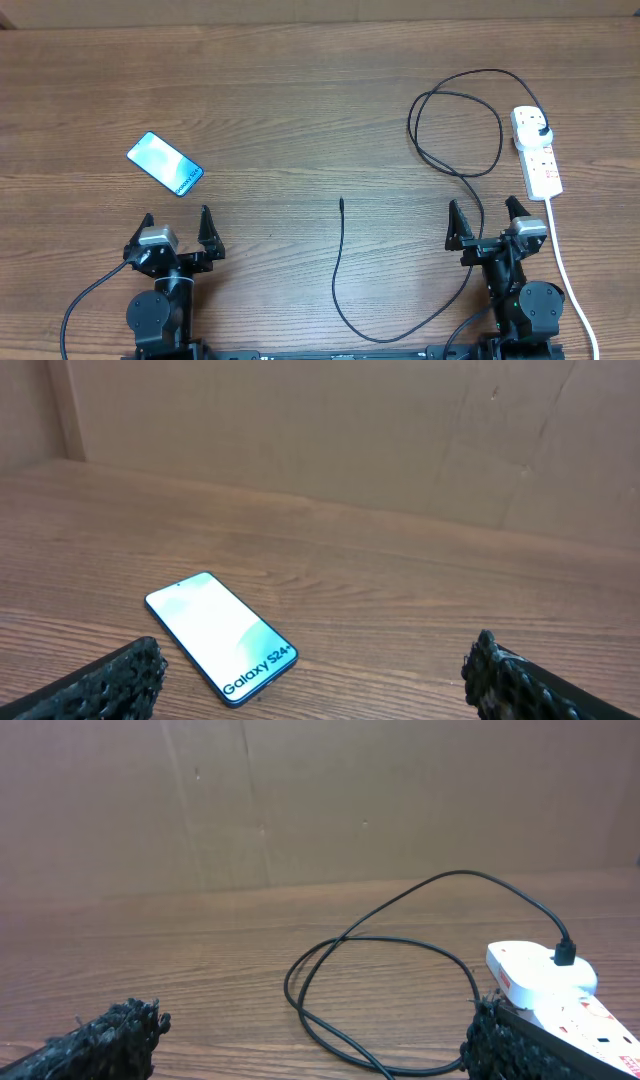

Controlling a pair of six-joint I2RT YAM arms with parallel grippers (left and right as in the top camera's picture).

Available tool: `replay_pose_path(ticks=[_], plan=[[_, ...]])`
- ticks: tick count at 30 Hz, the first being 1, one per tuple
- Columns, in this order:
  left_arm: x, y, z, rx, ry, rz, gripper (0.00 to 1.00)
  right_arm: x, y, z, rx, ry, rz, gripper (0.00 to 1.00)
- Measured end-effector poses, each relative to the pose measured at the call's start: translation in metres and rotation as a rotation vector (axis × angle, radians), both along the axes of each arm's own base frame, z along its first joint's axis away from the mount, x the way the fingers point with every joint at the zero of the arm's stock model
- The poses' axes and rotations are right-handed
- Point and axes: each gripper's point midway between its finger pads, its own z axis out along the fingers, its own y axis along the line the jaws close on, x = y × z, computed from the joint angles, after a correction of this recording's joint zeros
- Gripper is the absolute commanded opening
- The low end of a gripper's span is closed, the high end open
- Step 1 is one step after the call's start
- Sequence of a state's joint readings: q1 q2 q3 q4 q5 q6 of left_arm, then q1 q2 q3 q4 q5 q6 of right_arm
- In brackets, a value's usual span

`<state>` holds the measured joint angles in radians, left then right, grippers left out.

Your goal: Plug charger to phone and switch on socket

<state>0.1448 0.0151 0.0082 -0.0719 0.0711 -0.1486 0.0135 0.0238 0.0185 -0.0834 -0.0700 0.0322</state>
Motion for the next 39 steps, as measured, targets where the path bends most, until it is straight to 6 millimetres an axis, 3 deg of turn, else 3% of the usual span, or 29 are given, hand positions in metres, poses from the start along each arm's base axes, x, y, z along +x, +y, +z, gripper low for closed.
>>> replay_pose_path(ticks=[39], plan=[[-0.0002, 0.0021, -0.0006, 0.049, 0.007, 0.009, 1.00, 0.0000, 0.0001, 0.0000, 0.000, 0.000, 0.000, 1.00]])
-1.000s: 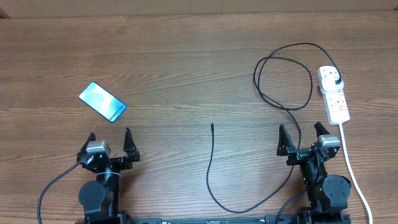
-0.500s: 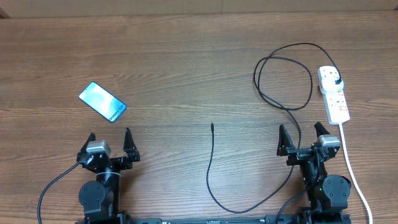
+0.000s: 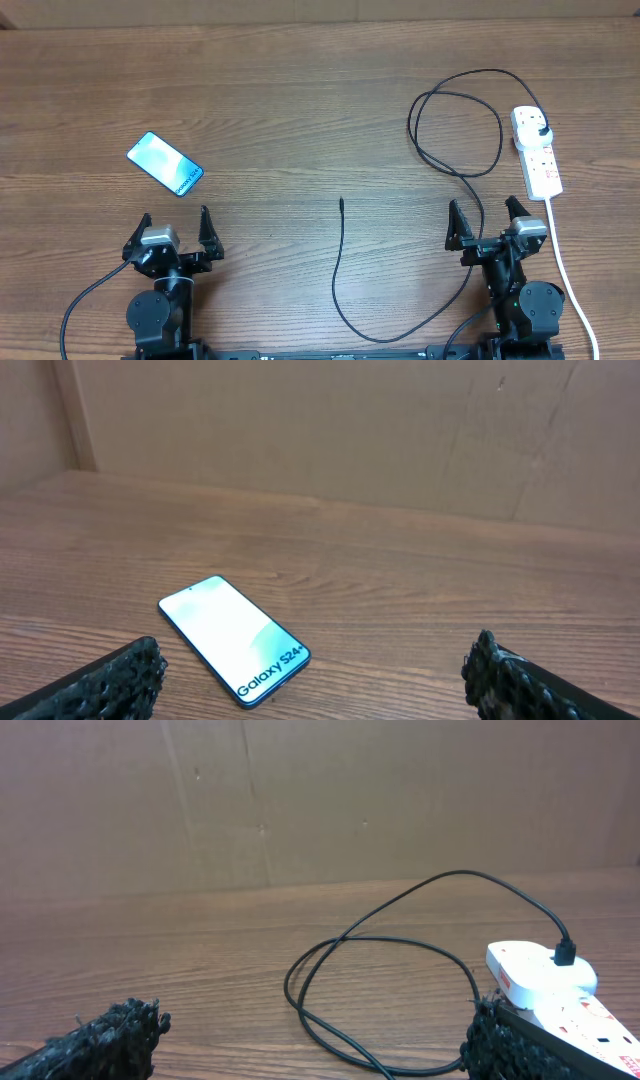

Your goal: Plug charger to phone and switch on socket

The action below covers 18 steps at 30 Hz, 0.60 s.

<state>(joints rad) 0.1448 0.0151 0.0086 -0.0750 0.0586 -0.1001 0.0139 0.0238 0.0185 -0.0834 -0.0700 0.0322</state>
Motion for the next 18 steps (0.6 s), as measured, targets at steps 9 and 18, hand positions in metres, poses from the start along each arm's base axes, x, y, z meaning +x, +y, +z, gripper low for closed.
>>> replay_pose_path(ticks=[9, 18], plan=[[-0.004, 0.000, 0.000, -0.006, 0.049, 0.003, 0.99, 0.000, 0.000, 0.000, 0.000, 0.000, 0.000, 1.00], [-0.014, 0.002, 0.044, 0.006, -0.005, 0.022, 1.00, 0.000, 0.000, 0.000, 0.000, 0.000, -0.001, 1.00]])
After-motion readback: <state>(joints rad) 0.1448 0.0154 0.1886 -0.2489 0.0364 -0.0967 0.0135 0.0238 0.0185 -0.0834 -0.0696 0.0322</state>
